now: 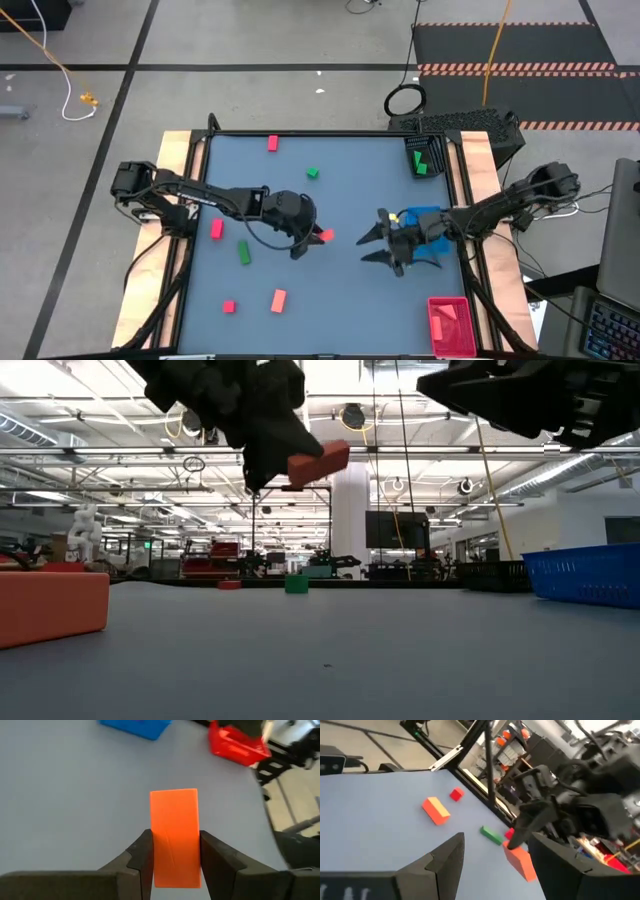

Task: Sort & place blocks by color
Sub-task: Put the orange block into the red bin

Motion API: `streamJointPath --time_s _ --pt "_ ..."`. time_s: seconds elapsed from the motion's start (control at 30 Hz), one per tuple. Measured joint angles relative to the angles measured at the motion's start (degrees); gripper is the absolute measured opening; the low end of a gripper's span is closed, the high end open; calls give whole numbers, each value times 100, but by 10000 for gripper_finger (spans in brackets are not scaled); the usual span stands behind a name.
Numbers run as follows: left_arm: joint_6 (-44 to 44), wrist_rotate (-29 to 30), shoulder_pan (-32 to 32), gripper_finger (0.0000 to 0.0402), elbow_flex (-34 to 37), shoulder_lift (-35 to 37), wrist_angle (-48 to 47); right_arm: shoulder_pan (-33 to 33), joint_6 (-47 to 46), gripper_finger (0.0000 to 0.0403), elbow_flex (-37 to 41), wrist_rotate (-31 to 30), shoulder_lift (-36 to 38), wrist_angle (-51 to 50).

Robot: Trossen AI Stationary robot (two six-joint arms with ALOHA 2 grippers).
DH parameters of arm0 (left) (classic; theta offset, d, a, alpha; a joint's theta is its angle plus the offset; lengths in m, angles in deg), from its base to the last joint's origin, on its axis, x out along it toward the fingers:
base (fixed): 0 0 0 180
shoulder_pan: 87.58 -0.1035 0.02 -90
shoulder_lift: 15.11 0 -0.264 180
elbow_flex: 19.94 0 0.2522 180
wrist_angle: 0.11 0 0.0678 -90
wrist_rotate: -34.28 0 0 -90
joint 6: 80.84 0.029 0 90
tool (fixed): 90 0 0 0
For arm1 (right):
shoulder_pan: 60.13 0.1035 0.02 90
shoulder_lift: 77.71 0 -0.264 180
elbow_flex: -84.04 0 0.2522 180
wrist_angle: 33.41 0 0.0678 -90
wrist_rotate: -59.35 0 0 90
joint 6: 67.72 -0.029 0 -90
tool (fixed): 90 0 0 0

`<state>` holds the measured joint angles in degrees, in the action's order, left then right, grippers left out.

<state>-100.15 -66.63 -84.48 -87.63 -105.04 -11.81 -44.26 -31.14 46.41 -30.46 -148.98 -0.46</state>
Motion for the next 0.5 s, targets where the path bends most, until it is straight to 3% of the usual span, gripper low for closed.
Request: streamJointPath --time_s 0.3,0.5 --pt "-52 -20 36 127 -3 0 103 0 40 215 -1051 -25 -1462 -1" --pt "-91 -16 213 127 -5 0 -103 -2 346 215 -1364 -56 -1796 27"
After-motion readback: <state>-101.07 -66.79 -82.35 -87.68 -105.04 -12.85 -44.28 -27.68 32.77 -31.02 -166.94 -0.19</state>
